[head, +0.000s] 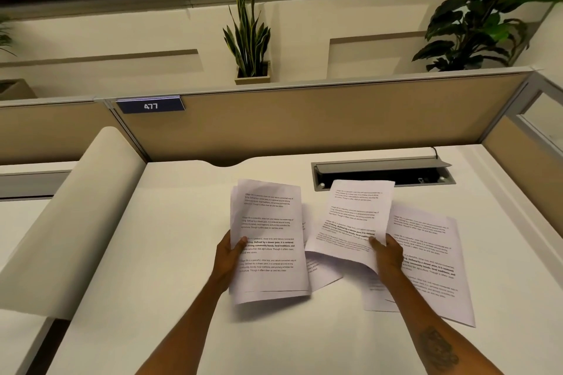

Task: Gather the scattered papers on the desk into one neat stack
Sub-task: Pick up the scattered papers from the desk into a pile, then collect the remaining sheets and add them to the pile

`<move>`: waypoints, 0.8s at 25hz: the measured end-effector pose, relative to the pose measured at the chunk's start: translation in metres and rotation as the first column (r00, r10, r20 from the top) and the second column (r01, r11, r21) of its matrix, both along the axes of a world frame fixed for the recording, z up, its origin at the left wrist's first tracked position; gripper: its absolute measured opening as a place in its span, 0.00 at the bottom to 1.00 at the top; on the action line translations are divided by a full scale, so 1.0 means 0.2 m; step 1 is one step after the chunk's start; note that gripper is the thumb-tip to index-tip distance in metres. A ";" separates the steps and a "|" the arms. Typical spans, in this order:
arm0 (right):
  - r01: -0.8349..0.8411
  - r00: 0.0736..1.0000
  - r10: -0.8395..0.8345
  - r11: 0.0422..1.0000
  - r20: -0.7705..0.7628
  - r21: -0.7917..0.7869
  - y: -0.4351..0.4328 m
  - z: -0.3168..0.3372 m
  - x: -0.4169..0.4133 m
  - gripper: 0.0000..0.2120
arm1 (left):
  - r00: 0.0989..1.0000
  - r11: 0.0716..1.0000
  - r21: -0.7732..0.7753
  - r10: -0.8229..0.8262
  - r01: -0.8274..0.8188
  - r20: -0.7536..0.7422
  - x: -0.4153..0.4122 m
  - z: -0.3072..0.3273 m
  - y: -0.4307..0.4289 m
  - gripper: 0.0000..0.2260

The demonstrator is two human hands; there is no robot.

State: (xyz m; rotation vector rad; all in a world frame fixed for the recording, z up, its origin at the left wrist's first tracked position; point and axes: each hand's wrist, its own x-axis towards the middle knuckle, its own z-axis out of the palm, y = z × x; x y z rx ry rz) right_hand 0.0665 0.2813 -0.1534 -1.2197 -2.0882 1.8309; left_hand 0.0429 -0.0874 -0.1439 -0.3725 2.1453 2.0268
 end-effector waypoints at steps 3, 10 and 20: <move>-0.028 0.995 0.010 0.985 -0.101 -0.171 0.07 0.03 0.06 0.18 | 1.000 1.000 -0.004 0.012 -0.012 -0.019 0.01 0.04 0.03 0.16; -0.312 0.946 0.265 0.903 -0.189 -0.294 0.08 0.11 0.17 0.18 | 0.999 0.997 0.072 -0.030 0.031 -0.018 0.08 0.12 0.29 0.16; -0.401 0.903 0.310 0.858 -0.299 -0.320 0.00 0.19 0.18 0.21 | 0.997 0.981 0.177 -0.074 0.076 -0.020 0.15 0.22 0.59 0.18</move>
